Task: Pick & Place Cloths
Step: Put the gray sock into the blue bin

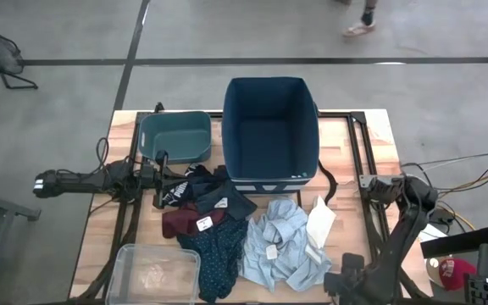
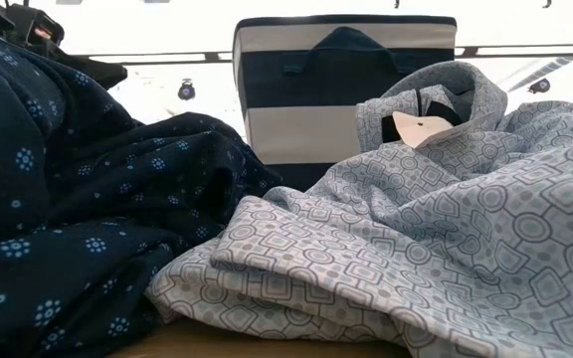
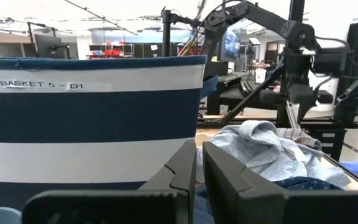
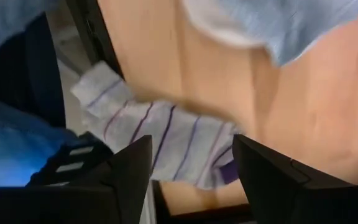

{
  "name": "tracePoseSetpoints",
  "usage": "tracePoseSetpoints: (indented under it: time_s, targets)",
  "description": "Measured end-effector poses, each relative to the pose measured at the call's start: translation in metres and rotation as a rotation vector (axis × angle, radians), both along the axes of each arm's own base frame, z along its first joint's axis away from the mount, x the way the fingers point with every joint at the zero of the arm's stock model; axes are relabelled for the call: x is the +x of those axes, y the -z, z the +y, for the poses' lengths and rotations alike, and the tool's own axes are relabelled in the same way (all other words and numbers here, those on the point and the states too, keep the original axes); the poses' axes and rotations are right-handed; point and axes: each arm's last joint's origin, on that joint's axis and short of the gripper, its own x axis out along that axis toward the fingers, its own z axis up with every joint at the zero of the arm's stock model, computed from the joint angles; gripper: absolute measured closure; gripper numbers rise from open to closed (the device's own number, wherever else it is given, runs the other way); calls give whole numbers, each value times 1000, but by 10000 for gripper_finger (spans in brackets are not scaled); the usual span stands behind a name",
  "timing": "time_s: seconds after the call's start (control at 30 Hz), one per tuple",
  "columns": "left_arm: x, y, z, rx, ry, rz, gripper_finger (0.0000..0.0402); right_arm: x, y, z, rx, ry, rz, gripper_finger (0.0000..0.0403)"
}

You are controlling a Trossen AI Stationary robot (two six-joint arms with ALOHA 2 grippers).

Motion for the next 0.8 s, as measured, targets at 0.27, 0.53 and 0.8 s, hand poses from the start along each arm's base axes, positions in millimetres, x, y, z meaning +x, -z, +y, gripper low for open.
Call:
tracePoseSetpoints:
  time_s: [0.27, 0.53, 0.8]
  targets:
    - [0, 0, 0, 0, 0, 0, 367, 1, 32, 10, -25, -1, 117, 202]
    - [0, 0, 0, 0, 0, 0, 367, 2, 48, 12, -52, -47, 140, 238]
    - [0, 0, 0, 0, 0, 0, 367, 3, 57, 13, -69, -110, 134, 339]
